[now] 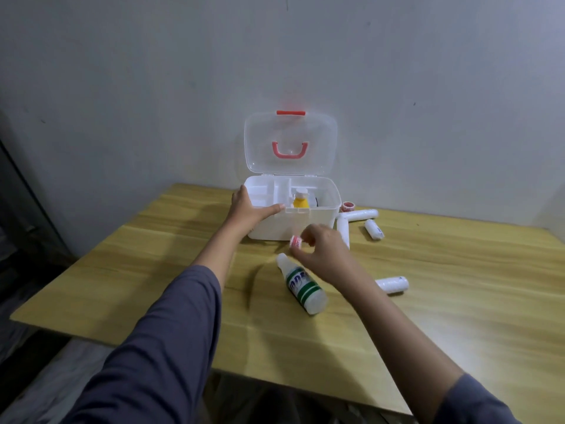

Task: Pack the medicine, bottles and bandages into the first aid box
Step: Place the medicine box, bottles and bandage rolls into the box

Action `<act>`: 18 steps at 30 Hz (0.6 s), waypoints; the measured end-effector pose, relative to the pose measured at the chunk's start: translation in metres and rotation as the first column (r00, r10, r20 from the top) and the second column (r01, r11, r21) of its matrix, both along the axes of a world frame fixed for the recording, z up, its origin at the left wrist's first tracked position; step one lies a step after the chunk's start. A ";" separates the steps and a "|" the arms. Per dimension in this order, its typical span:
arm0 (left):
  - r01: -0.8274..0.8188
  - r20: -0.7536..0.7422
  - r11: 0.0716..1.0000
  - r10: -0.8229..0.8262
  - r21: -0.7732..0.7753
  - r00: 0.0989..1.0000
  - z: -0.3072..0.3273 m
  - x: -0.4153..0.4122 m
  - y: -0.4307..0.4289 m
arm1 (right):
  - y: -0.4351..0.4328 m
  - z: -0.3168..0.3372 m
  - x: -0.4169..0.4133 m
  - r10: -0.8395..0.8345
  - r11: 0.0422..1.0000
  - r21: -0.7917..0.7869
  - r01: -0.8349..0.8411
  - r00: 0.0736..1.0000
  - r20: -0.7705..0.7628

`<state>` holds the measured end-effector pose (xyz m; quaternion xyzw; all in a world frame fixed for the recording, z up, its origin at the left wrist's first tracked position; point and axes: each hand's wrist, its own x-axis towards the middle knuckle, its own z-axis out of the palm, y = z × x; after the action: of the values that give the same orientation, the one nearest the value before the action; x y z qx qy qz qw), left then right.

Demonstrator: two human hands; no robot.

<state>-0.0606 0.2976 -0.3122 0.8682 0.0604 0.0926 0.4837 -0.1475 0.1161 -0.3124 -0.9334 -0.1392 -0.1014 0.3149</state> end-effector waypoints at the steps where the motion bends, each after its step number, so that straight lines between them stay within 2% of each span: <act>1: -0.003 0.006 1.000 0.003 -0.008 1.000 0.000 0.001 0.001 | 0.002 -0.005 -0.003 0.009 0.998 -0.060 -0.014 0.997 -0.076; 3: -0.010 0.006 1.000 0.010 -0.019 1.000 0.000 0.002 0.002 | 0.007 -0.014 -0.007 0.016 0.988 -0.147 -0.045 0.982 -0.190; 5: -0.009 0.008 1.000 0.009 -0.023 1.000 0.001 0.002 0.003 | 0.011 -0.018 -0.010 0.004 0.980 -0.193 -0.048 0.975 -0.223; 8: 0.002 0.025 1.000 -0.001 -0.030 1.000 0.006 0.000 0.002 | 0.012 -0.013 -0.013 -0.007 0.988 -0.150 -0.029 0.973 -0.230; 12: 0.013 0.036 0.999 -0.012 -0.040 0.999 0.009 -0.009 -0.002 | -0.001 -0.007 -0.021 0.003 0.997 0.078 0.009 0.989 -0.145; 15: 0.036 0.042 0.998 -0.033 -0.056 0.999 0.003 -0.022 -0.009 | -0.018 0.006 -0.028 0.021 0.945 0.327 0.010 0.996 -0.091; 18: 0.052 0.025 0.998 -0.051 -0.040 0.998 -0.009 -0.039 -0.015 | -0.034 0.025 -0.035 -0.055 0.886 0.463 0.022 0.997 0.059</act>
<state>-0.0996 0.2823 -0.3211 0.8584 0.0341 0.0892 0.5040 -0.1820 0.0823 -0.2872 -0.8301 -0.1034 -0.1705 0.5208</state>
